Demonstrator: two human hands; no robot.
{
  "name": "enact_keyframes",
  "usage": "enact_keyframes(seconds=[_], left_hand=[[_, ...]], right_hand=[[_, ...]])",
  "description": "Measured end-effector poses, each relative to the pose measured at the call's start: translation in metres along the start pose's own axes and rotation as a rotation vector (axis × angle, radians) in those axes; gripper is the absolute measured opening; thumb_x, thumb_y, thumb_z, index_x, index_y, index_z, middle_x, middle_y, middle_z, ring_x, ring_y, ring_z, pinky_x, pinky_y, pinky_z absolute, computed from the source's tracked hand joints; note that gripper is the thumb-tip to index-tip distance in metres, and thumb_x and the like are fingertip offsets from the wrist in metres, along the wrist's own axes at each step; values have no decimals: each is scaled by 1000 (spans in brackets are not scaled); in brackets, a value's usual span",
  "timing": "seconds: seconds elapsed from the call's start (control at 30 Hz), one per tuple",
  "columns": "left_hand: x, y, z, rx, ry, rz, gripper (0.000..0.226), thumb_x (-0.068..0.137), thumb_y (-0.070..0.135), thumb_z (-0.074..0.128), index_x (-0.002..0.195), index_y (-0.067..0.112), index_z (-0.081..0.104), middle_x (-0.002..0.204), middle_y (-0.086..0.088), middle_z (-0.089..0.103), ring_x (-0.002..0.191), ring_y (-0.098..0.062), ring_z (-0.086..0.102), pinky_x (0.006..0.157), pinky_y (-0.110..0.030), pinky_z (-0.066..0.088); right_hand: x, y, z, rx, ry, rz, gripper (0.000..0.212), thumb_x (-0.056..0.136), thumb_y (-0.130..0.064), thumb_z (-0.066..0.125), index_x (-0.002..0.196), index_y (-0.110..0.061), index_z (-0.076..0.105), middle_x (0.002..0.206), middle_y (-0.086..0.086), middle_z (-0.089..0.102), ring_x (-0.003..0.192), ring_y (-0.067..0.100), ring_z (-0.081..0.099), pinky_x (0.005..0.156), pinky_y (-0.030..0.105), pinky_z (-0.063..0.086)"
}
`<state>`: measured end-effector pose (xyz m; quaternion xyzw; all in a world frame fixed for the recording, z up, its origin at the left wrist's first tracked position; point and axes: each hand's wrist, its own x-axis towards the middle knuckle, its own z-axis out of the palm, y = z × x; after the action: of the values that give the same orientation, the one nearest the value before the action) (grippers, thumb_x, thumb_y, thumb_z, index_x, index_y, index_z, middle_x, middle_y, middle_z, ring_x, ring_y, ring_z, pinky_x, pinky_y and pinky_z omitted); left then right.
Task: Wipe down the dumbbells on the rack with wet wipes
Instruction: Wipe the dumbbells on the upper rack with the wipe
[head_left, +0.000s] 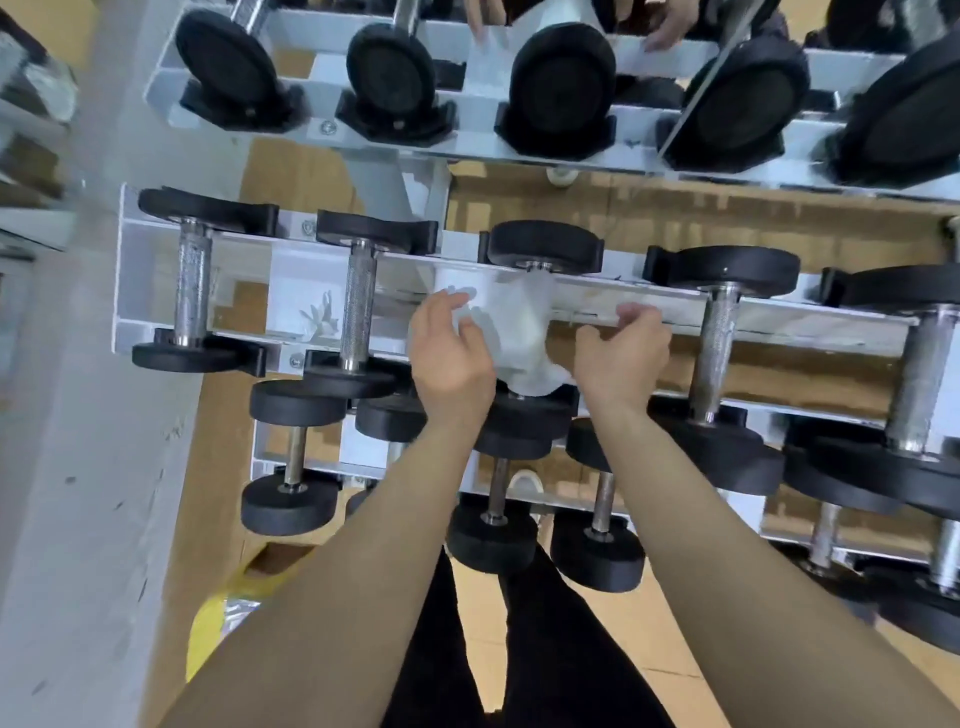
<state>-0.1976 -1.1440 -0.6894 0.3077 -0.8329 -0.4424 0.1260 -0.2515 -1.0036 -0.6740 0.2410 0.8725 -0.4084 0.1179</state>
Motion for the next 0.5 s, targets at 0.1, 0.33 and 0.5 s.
enact_keyframes(seconds=[0.1,0.33,0.5], left_hand=[[-16,7,11,-270,68,-339,19,101,16,48,112,25,61,119,5,63,116,-15,56,103,-33,44],[-15,9,27,-260,93,-480,24,105,27,44,116,17,62,119,4,66,110,-15,58,93,-28,42],[-15,10,27,-225,84,-471,21,107,30,41,108,19,59,117,11,61,108,-9,54,87,-25,36]], right_hand=[[-14,-13,22,47,-226,-8,44,88,-29,65,127,-14,51,126,5,54,113,23,56,99,40,49],[7,-28,75,244,-305,190,24,85,-25,72,99,-8,64,95,5,70,91,24,69,75,28,51],[32,-34,70,554,-509,324,30,84,-26,81,106,-8,69,100,7,77,91,26,75,84,39,61]])
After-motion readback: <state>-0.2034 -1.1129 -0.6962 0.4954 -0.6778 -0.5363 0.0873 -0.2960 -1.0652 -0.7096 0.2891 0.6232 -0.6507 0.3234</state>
